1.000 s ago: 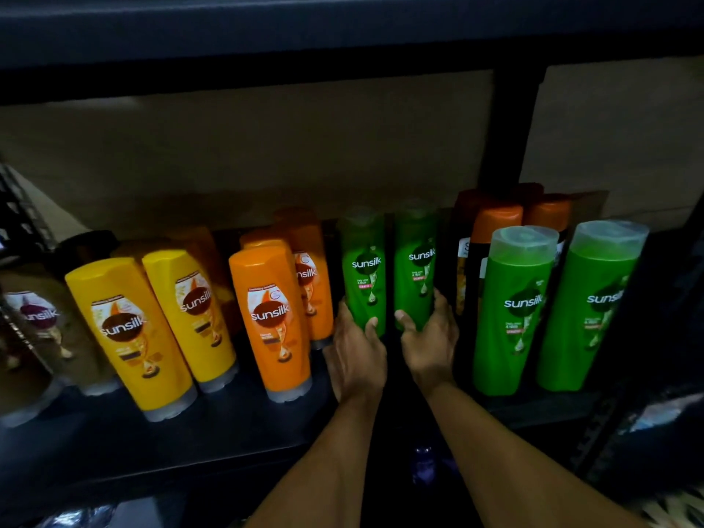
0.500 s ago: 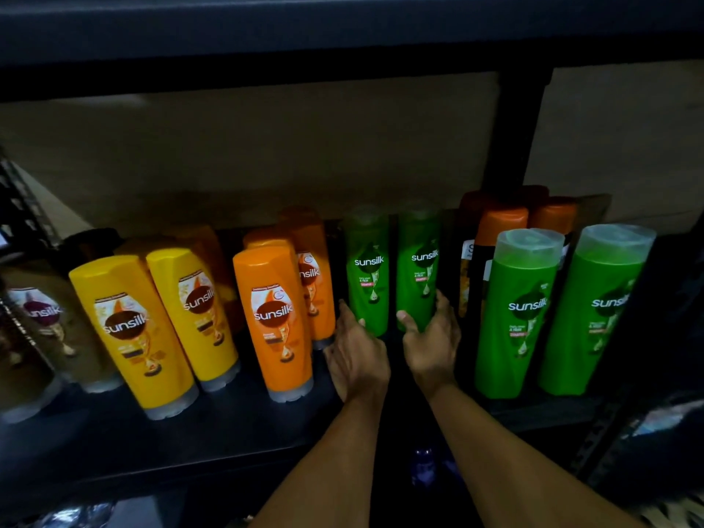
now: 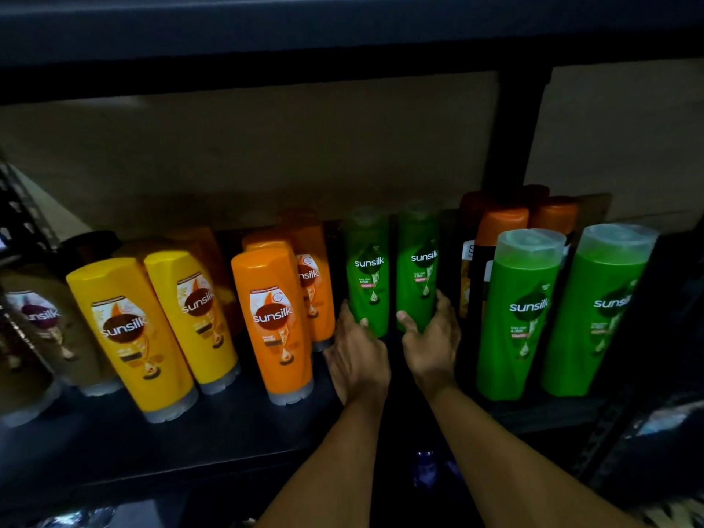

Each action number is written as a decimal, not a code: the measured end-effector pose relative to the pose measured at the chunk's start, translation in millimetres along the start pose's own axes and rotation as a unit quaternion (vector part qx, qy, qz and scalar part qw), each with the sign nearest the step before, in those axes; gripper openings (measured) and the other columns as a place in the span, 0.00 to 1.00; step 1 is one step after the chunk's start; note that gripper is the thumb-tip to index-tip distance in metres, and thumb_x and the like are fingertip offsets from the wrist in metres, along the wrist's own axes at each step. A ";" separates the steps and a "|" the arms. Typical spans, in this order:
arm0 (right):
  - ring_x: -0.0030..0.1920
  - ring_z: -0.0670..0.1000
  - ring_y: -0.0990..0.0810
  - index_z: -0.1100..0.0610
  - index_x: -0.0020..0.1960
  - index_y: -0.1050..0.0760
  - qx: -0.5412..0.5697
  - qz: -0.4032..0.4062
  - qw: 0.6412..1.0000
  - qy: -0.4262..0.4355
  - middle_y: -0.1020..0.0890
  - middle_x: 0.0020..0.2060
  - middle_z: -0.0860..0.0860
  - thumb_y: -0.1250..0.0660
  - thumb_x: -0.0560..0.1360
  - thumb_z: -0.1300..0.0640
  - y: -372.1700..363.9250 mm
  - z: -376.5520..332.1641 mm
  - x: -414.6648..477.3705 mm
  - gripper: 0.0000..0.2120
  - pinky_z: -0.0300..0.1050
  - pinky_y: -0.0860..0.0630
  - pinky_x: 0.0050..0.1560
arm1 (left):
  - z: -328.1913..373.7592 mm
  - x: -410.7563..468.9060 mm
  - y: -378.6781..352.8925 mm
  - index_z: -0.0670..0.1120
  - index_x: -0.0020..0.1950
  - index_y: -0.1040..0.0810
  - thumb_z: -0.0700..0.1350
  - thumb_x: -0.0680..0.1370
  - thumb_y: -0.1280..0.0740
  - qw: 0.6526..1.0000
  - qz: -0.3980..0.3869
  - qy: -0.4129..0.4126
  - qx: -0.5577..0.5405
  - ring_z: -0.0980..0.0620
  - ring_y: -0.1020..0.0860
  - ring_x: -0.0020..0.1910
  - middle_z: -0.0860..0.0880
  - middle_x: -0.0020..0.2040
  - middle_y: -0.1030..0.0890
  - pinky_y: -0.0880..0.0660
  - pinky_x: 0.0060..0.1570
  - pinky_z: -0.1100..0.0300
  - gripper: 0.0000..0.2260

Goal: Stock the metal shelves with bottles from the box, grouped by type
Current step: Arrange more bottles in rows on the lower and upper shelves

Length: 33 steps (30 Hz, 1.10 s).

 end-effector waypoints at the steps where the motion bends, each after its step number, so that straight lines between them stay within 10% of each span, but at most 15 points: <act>1: 0.65 0.59 0.24 0.58 0.73 0.33 0.000 0.000 1.000 -0.001 0.22 0.65 0.57 0.24 0.72 0.57 0.1 0.0 -0.2 0.33 0.57 0.27 0.67 | 0.2 -0.1 -0.1 0.48 0.78 0.37 0.43 0.84 0.40 1.000 0.000 0.000 -0.001 0.42 0.25 0.67 0.44 0.69 0.24 0.28 0.65 0.42 0.22; 33: 0.65 0.59 0.23 0.57 0.73 0.33 0.006 0.004 1.000 -0.004 0.22 0.65 0.57 0.25 0.72 0.58 1.5 -3.7 -2.1 0.33 0.57 0.27 0.66 | 5.9 -5.2 6.5 0.47 0.74 0.31 0.42 0.84 0.39 1.000 0.007 -0.011 -0.021 0.44 0.24 0.65 0.45 0.66 0.22 0.28 0.65 0.46 0.17</act>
Point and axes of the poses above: each hand's wrist, its own x-axis towards the middle knuckle, its own y-axis out of the back of the hand, z = x × y, the point moved 2 cm from there along x, towards the middle knuckle
